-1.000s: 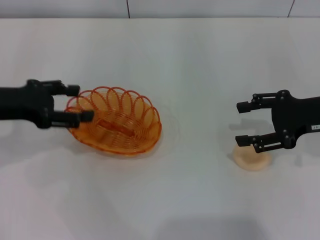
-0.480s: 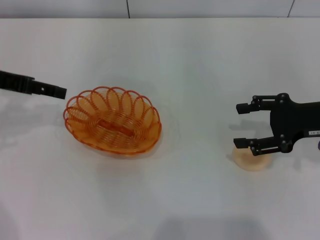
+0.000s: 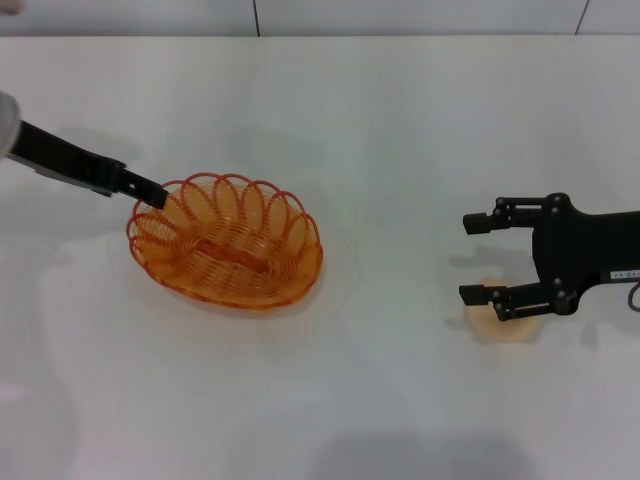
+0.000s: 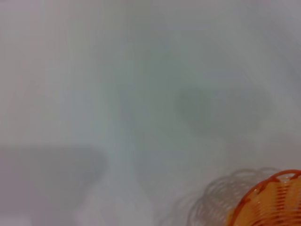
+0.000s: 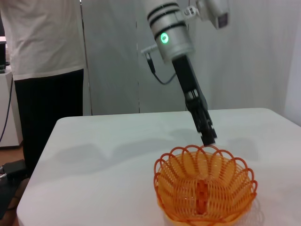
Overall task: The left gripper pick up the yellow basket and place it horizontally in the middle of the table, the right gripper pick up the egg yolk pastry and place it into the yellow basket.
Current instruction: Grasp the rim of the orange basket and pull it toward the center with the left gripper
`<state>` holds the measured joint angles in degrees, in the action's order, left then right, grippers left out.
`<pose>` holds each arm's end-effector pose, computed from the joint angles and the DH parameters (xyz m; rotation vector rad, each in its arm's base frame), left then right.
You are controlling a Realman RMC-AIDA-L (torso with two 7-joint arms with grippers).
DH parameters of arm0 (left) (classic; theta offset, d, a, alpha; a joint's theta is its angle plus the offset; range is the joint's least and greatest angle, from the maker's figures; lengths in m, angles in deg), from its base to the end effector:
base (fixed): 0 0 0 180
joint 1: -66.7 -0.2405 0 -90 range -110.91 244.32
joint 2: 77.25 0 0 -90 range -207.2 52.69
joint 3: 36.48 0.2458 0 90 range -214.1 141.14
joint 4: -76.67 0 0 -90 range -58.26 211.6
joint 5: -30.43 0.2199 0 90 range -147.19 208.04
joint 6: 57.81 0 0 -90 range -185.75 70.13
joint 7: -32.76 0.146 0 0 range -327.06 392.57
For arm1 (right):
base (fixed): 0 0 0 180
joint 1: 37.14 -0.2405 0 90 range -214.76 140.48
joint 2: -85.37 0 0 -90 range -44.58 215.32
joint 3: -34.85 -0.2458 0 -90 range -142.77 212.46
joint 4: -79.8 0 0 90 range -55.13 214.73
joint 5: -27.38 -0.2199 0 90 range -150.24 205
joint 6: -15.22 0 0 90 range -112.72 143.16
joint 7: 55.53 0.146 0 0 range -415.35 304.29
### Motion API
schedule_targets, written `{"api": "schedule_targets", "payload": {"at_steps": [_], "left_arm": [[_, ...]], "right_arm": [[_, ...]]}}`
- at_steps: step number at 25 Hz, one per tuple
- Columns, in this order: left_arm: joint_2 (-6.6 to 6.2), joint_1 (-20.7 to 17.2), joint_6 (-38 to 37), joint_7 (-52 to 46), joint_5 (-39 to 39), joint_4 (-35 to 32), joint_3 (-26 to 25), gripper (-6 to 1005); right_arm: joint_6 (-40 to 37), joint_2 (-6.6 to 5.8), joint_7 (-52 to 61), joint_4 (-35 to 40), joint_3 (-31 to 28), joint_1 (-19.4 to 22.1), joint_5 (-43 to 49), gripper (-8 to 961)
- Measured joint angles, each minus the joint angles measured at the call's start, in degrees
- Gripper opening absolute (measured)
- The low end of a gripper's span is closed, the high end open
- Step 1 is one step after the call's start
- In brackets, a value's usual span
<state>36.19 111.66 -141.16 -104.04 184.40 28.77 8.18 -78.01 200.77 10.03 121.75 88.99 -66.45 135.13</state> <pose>-0.2546 0.4060 0.0577 -2.3651 -1.3751 0.2208 0.2399 0.3287 0.0106 -2.9077 0.0573 0.5956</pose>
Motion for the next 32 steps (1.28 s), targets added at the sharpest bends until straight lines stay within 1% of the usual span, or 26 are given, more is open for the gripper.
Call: {"api": "schedule_targets", "payload": {"at_steps": [1,3,6,8,15,20,26,31,32], "left_arm": [[0.18,0.13,0.82,-0.03,0.0,0.74,0.76,842],[0.93,0.44,2.89,-0.08,-0.02,1.97,2.16,842],[2.03,0.74,4.03,0.45,-0.17,2.54,2.49,842],[2.44,0.74,4.5,0.63,-0.21,2.57,2.52,842],[2.32,0.31,4.69,0.61,-0.35,2.66,2.53,773],[2.49,0.11,4.36,0.69,0.01,2.69,2.58,716],[2.29,0.1,4.32,0.84,-0.06,2.73,2.62,490],[2.24,0.11,4.32,1.18,-0.25,2.73,2.62,252],[2.34,0.12,4.33,1.29,-0.29,2.74,2.61,217]], "right_arm": [[-0.07,0.0,-0.2,-0.22,0.02,0.01,-0.04,782],[-0.15,0.0,-0.57,-0.63,0.06,0.02,-0.27,782],[-0.17,0.0,-0.78,-1.13,0.09,0.0,-0.57,783],[-0.18,0.0,-0.84,-1.29,0.09,-0.04,-0.67,783],[-0.2,0.0,-0.87,-1.27,0.02,0.02,-0.79,783],[-0.2,0.0,-0.88,-1.17,-0.22,0.03,-1.03,782],[-0.11,-0.06,-0.88,-1.17,-0.16,0.0,-1.51,782],[-0.19,-0.01,-0.88,-1.14,-0.28,0.02,-1.5,783],[-0.19,0.0,-0.88,-1.12,-0.3,0.03,-1.51,783]]}}
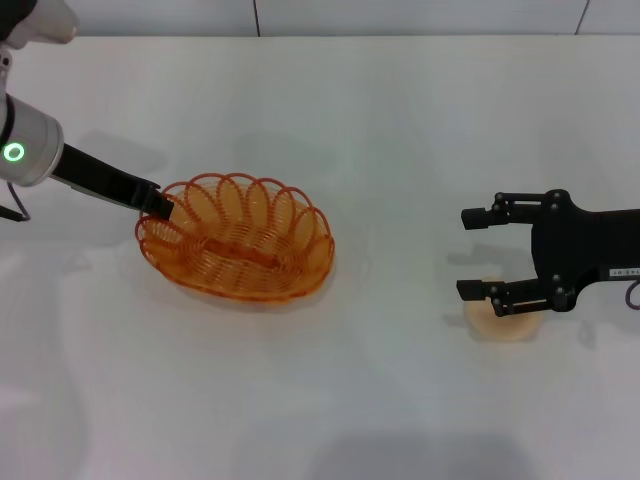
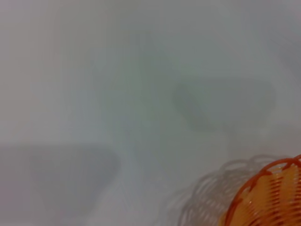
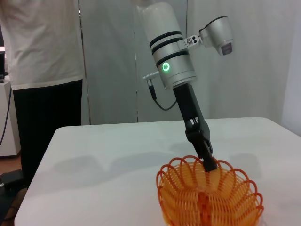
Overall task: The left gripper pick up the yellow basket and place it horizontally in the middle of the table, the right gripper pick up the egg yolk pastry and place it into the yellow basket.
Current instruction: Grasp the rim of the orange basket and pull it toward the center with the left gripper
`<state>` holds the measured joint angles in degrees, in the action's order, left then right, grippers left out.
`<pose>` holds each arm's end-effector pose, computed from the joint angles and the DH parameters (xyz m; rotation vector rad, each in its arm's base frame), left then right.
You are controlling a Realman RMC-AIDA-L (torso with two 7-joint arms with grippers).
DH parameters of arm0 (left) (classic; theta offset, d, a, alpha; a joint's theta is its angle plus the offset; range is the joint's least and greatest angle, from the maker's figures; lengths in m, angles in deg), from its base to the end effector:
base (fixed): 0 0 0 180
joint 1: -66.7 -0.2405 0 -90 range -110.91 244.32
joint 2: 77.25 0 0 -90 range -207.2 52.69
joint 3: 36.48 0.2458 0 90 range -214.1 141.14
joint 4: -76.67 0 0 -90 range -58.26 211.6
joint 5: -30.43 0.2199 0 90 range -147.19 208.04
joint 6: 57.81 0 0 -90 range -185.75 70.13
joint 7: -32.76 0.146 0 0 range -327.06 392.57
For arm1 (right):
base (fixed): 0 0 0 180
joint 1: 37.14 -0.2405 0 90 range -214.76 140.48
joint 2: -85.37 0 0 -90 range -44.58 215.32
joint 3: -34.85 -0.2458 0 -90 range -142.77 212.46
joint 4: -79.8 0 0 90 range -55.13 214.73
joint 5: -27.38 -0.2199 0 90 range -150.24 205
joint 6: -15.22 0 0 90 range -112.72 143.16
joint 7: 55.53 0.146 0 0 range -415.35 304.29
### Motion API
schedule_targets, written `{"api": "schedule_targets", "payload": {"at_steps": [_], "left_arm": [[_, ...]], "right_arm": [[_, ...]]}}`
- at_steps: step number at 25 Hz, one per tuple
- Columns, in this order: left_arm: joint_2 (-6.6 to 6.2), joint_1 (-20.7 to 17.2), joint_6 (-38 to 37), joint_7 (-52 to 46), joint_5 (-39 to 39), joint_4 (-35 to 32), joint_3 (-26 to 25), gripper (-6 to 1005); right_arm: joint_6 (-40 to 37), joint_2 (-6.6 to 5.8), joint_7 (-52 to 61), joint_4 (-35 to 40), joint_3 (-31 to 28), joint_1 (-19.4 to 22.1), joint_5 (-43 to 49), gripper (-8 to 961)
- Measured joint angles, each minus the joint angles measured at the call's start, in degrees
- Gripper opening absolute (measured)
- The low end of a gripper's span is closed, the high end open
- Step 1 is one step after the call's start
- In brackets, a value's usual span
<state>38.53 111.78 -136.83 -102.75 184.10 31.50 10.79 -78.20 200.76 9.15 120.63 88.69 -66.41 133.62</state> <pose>-0.2538 0.4042 0.0280 -2.4040 -1.3392 0.2411 0.2394 0.3281 0.0103 -2.8901 0.0603 0.6386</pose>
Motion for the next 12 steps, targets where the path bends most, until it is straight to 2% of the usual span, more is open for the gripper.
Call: {"api": "schedule_targets", "payload": {"at_steps": [4,12], "left_arm": [[0.08,-0.17,0.0,0.23,-1.67,0.1,-0.11,76],[-0.21,-0.65,-2.21,-0.62,-8.95,0.09,-0.25,73]], "right_arm": [[-0.01,0.0,0.0,0.07,0.24,0.0,-0.26,783],[-0.27,0.0,-0.98,0.34,0.39,0.02,-0.85,782]]}}
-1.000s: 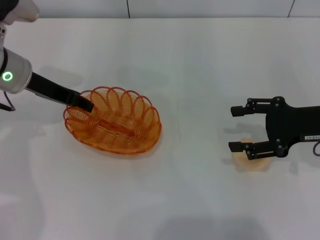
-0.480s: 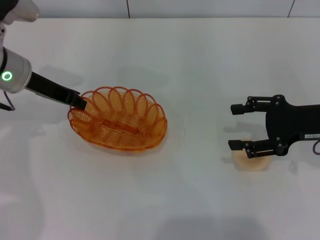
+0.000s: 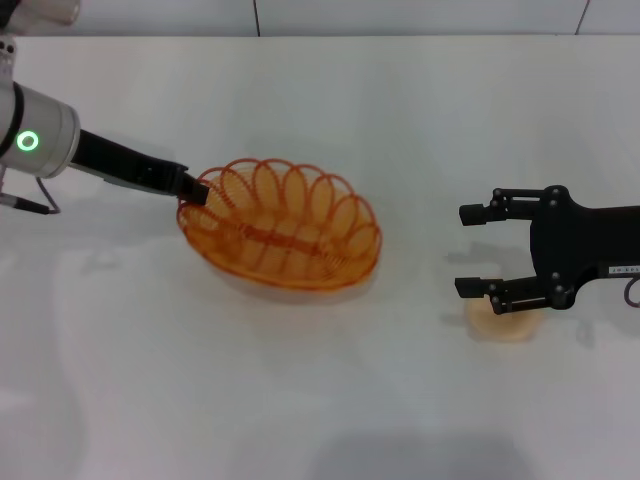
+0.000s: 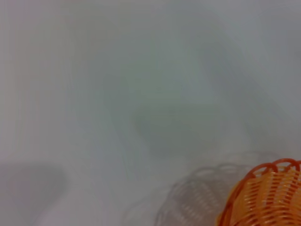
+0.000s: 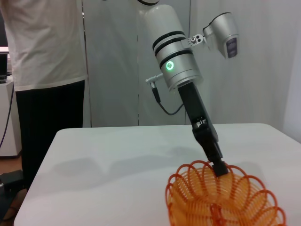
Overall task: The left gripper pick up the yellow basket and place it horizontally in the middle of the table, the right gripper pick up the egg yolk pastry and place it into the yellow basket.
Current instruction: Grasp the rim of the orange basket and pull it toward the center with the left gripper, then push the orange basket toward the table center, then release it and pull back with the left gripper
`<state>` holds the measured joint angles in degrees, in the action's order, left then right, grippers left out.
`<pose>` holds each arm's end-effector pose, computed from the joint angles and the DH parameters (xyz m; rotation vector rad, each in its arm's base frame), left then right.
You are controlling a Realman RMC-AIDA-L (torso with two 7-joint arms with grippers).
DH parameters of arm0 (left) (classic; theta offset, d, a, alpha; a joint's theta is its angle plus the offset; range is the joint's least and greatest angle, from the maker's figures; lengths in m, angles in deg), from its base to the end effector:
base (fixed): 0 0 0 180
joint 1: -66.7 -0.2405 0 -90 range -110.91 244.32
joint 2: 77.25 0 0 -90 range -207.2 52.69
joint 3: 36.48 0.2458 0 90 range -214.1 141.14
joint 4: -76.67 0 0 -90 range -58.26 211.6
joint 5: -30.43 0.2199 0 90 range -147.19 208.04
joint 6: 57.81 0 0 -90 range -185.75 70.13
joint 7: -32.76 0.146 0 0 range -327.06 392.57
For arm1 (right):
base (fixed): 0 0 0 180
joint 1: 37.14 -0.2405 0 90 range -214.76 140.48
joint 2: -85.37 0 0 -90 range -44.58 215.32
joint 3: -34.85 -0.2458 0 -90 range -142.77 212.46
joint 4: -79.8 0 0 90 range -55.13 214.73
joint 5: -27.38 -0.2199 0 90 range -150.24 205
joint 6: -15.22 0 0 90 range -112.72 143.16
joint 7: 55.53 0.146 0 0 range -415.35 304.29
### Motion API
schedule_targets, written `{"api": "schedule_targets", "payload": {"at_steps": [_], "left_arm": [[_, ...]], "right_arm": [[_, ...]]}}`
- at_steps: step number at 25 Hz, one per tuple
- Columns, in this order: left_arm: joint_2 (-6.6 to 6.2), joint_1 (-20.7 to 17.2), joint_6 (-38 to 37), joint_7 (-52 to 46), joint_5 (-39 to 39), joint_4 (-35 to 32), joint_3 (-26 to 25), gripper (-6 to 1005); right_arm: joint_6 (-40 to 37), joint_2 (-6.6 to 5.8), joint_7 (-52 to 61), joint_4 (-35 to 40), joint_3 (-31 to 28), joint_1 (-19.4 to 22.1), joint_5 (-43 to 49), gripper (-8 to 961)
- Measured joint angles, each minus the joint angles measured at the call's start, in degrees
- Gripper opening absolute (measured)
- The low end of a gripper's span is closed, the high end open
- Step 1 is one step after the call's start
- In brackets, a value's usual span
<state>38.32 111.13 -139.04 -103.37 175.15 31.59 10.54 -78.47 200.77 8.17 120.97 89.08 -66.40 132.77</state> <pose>-0.2370 0.4023 0.0239 -2.4556 -1.4214 0.0432 0.2364 0.3284 0.0110 -2.8848 0.0226 0.6517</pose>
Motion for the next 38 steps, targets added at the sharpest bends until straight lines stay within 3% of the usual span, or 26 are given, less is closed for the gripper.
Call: {"api": "schedule_targets", "payload": {"at_steps": [5,10,20,25,38], "left_arm": [[0.54,0.15,0.63,-5.53,-2.11,0.08,-0.03,72],[2.01,0.61,1.91,-12.9,-3.44,0.18,0.63,70],[3.85,4.78,7.06,-27.72,-3.25,3.77,15.1,93],[3.88,5.05,9.09,-31.23,-7.21,3.71,20.67,105],[3.43,4.44,9.79,-29.92,-7.46,3.24,20.54,138]], "right_arm": [[-1.07,-0.01,-1.35,0.16,-0.18,0.13,-0.09,783],[-1.49,-0.21,-3.86,0.4,-0.53,1.09,-0.11,782],[-2.63,-0.46,-7.72,1.61,-0.59,3.44,-0.1,782],[-2.9,-0.53,-9.07,1.8,-0.62,4.4,-0.09,782],[-3.34,-0.62,-8.8,2.07,-0.73,4.65,0.04,783]]}}
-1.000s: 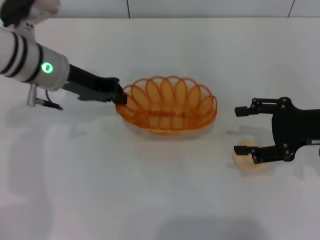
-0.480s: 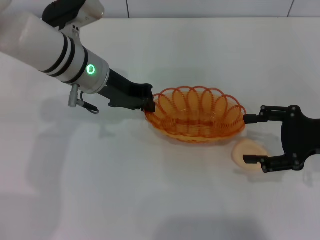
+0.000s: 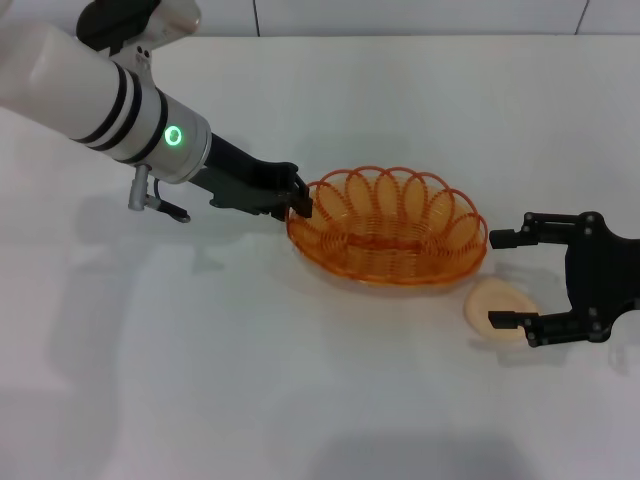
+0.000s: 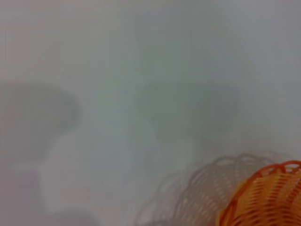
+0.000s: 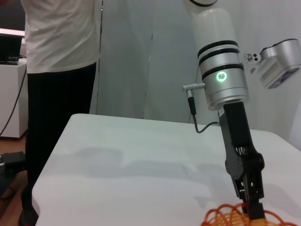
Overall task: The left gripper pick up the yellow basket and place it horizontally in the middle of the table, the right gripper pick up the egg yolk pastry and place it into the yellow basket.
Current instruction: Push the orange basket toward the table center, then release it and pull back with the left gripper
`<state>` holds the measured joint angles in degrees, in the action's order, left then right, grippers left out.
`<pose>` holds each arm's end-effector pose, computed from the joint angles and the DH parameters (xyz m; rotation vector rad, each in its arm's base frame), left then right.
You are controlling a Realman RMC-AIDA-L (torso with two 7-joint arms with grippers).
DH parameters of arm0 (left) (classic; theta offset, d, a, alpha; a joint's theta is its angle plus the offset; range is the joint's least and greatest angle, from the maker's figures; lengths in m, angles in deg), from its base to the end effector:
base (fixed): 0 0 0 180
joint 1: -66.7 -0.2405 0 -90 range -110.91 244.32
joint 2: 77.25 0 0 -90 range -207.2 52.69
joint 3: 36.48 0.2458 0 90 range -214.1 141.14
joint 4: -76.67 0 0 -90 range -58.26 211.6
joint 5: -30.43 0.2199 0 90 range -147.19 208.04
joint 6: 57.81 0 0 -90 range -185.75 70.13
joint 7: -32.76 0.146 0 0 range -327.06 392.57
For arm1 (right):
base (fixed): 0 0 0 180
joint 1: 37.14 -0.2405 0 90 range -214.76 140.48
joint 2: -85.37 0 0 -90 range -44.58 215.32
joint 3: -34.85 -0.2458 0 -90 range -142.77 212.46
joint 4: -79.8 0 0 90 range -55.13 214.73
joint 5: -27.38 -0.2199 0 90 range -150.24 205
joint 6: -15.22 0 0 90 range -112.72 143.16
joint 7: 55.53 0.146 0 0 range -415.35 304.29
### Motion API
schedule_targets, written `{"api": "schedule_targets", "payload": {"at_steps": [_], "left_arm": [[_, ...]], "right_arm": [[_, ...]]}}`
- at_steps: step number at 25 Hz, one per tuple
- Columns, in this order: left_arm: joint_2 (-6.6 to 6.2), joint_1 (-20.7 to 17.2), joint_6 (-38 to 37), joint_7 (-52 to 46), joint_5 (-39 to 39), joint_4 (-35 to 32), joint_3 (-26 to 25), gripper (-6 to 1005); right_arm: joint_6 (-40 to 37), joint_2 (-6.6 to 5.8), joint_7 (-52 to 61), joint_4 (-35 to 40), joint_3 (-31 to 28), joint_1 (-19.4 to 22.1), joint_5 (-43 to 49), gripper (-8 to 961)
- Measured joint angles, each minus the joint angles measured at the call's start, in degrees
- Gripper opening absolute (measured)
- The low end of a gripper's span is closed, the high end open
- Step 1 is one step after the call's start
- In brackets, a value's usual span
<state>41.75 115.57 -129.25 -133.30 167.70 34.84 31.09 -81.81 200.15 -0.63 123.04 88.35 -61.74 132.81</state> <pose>-0.1814 0.4054 -0.0497 -2.2637 -1.7660 0.0772 0.2569 0.3065 0.0224 -2.8544 -0.1452 0.6280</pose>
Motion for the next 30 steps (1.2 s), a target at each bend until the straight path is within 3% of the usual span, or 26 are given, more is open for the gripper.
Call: {"api": "schedule_targets", "payload": {"at_steps": [3,9,14,17,23,30], "left_arm": [[-0.01,-0.11,0.22,1.09,-0.57,-0.02,-0.09,146],[-0.54,-0.52,-0.88,2.12,-0.9,-1.9,-0.16,365],[-1.08,-1.46,-2.15,5.16,-0.95,-3.97,-2.27,597],[-1.58,-2.32,-2.53,7.87,-0.93,-5.02,-3.9,827],[-2.1,-8.2,-1.98,17.98,-4.06,-13.02,-4.6,864],[-1.64,-17.47,-2.92,40.1,-19.23,-20.93,-4.59,894]], "right_arm": [[0.1,0.0,0.03,0.07,0.01,0.0,-0.05,782],[0.49,0.11,0.18,0.09,-0.04,-0.05,-0.13,783],[0.49,0.22,1.0,0.09,-0.66,-0.15,-0.22,783],[0.32,0.23,1.95,0.16,-0.77,-0.14,-0.57,783],[0.49,0.12,5.88,0.36,-1.69,-0.04,-0.68,782],[0.68,-0.01,13.4,3.0,-2.97,1.07,-0.35,783]]}}
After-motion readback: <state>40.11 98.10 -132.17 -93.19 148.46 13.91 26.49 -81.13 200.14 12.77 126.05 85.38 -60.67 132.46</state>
